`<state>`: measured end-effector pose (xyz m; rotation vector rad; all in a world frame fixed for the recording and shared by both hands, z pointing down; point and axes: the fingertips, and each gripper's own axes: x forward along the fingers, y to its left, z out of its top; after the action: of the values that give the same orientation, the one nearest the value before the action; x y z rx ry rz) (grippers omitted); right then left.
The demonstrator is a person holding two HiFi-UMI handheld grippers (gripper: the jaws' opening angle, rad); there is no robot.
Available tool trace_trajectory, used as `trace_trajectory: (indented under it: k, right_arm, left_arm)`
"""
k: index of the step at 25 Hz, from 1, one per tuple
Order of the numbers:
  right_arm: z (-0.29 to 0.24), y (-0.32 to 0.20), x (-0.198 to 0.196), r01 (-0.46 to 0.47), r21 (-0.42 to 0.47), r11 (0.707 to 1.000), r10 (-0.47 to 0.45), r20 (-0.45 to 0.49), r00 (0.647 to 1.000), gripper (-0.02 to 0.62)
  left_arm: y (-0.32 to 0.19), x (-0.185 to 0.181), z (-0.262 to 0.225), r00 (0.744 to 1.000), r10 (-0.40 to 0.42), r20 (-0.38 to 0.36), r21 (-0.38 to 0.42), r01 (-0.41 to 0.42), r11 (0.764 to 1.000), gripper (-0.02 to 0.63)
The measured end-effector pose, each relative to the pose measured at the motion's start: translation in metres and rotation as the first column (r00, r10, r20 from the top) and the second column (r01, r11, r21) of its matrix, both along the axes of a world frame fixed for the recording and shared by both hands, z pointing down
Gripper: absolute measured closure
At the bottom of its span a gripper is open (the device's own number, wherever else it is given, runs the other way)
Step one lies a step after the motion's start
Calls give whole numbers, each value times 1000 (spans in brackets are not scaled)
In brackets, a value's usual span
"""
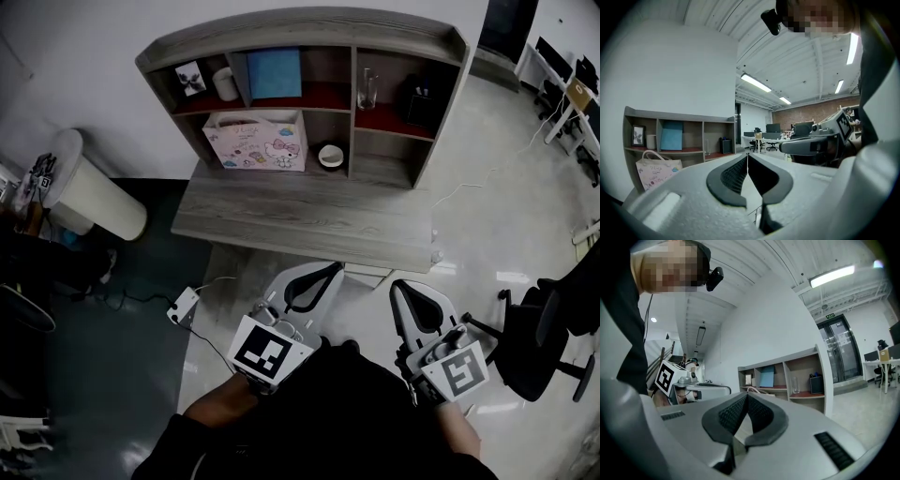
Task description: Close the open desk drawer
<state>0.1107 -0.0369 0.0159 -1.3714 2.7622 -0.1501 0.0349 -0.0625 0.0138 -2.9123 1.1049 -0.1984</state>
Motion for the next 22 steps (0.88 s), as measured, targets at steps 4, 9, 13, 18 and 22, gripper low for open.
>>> trace_trajectory:
  k: [4, 9, 13, 18, 22]
  right_arm:
    - [-3, 2, 4, -12, 14, 1000, 12, -2, 1000, 584]
    - [-3, 6, 7, -29, 9, 1000, 29, -3, 1000, 584]
    - [-2, 6, 9, -37, 7, 999, 37, -8, 999, 584]
    - [-3, 7, 10, -35, 11, 999, 35, -14, 999, 584]
    - [-2, 10, 12, -35, 9, 999, 35, -13, 999, 584]
  left_arm:
    - [6, 6, 0, 1000, 17, -13, -13, -17, 1000, 597]
    - [13, 8, 1, 1000, 20, 11, -18, -20, 1000, 597]
    - [12, 4, 0, 1000, 0, 1, -33, 0, 999, 597]
    - [13, 7, -2, 1000, -5, -9, -39, 5, 999, 597]
    - [16, 11, 2, 1000, 8, 1, -35, -8, 999, 597]
